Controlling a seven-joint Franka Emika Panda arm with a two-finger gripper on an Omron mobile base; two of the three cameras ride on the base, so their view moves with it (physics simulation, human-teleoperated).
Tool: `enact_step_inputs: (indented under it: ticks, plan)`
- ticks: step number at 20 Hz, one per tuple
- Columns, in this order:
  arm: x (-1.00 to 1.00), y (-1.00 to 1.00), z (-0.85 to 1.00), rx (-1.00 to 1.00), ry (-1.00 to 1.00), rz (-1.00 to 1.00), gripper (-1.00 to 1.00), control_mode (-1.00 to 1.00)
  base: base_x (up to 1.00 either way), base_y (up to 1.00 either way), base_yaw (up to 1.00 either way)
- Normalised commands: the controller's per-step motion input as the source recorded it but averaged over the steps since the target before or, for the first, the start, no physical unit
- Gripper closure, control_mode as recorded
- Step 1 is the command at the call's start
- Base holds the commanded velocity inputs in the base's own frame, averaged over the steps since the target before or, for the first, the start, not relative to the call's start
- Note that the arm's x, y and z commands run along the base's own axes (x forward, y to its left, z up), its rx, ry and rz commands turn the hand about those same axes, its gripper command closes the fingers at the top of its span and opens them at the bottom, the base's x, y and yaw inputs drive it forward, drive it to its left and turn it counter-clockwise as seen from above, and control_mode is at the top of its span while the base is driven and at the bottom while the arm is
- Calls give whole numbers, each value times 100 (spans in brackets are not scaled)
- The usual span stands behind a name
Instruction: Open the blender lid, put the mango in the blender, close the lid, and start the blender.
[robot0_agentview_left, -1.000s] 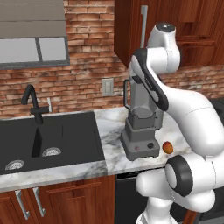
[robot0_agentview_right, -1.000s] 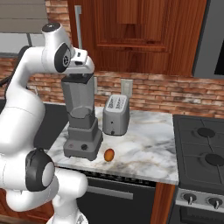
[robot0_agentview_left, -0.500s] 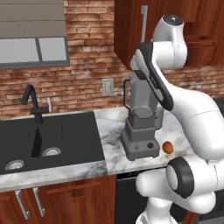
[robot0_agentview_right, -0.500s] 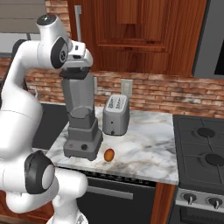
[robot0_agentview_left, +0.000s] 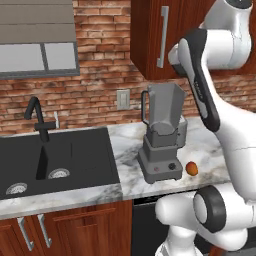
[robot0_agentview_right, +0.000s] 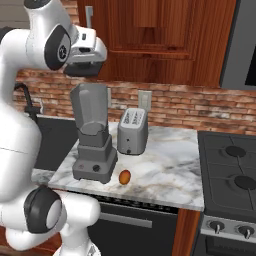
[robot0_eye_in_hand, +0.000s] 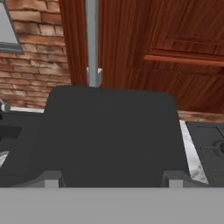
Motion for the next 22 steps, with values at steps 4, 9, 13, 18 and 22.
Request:
enact_step_inputs:
  ticks: [4,9,13,18,22]
  plan:
    - [-96,-92,-2,5,-3,-6,100,-100,0,0,0]
    - [-69,-100,-29,4,0,-8,100,-100,0,0,0]
    - [-41,-100,-61,1,0,-7,100,-100,0,0,0]
    - [-8,-71,-100,0,5,-2,100,-100,0,0,0]
    - [0,-43,-100,0,15,0,100,-100,0,0,0]
